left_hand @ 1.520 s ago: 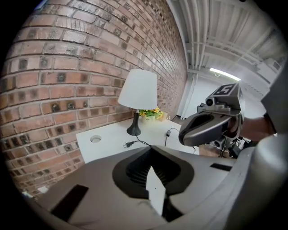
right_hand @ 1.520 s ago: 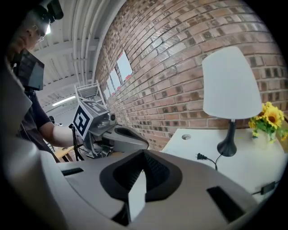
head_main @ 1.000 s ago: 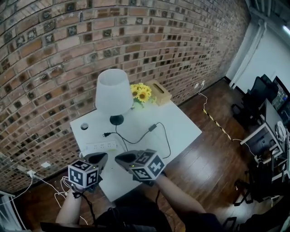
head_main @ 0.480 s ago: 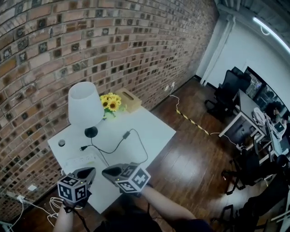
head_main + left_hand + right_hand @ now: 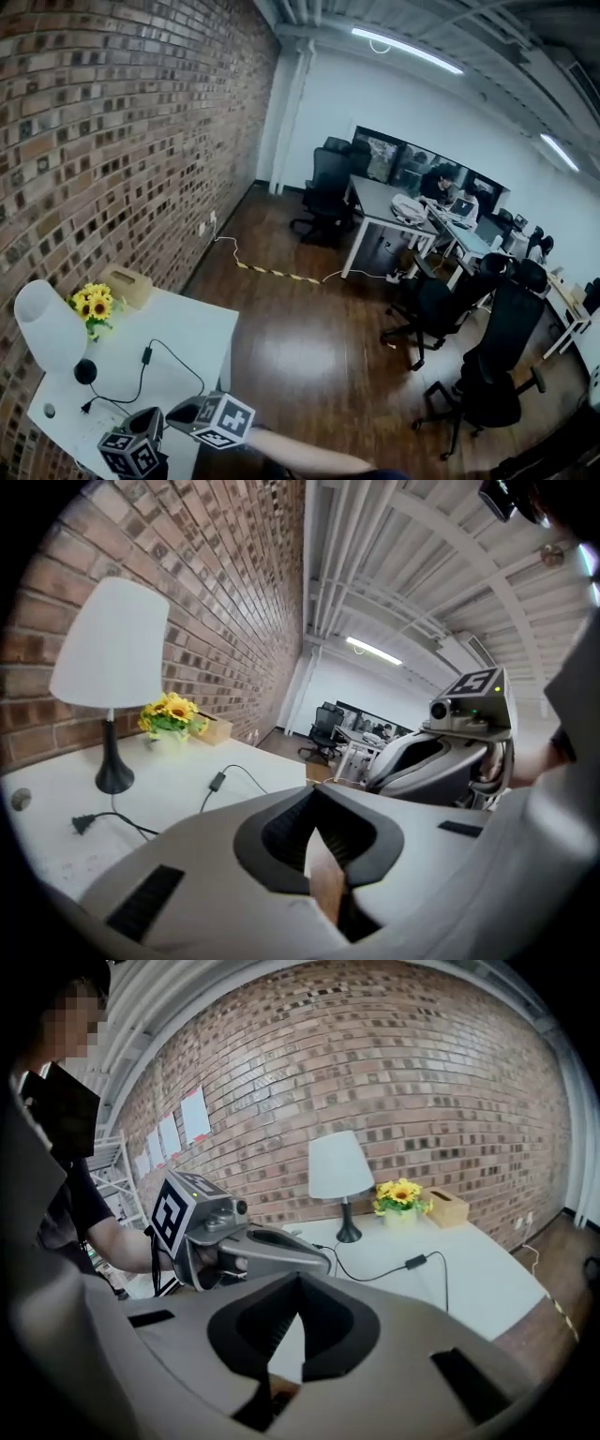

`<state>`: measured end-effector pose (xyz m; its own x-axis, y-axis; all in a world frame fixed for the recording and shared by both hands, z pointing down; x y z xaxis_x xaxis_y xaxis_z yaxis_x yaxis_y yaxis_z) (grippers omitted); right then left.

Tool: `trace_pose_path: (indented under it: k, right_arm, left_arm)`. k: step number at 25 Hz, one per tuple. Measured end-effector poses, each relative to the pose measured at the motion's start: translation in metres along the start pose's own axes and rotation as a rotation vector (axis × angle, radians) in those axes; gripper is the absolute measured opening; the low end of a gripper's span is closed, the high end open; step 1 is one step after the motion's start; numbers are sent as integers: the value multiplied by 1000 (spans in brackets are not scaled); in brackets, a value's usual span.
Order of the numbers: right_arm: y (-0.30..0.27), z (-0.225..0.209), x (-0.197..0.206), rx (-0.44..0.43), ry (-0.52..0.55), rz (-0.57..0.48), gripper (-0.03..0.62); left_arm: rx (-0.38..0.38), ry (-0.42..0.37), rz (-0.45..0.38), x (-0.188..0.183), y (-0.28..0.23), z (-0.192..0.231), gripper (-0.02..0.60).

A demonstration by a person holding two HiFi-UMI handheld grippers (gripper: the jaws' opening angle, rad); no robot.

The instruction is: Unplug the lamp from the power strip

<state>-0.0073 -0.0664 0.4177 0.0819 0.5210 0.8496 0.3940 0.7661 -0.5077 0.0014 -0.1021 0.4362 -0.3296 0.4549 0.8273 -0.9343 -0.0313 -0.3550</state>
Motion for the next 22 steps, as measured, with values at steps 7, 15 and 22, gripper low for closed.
trace_pose_path:
  k: [7, 15, 22]
  right_arm:
    - [61, -46, 34, 84, -42, -15, -12]
    - [113, -87, 47, 83, -33, -46, -12]
    - [157, -116, 56, 76, -129, -150, -12]
  left_arm:
    - [111, -69, 44, -9, -77, -57, 19]
    - [122, -106, 121, -6, -138, -98, 19]
    - [124, -169, 151, -10, -179, -130, 20]
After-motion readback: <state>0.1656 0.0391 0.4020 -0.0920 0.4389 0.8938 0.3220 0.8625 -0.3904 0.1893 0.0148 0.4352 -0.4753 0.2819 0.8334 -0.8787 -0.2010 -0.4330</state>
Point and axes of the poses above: the fingertips, and each gripper's own axes: y backward along the fingers, z to its left, x out of its underside, the point moved 1 cm from there along y, backward along the fingers, and after that the axes turned 6 degrees about y, right-handed, at the moved point
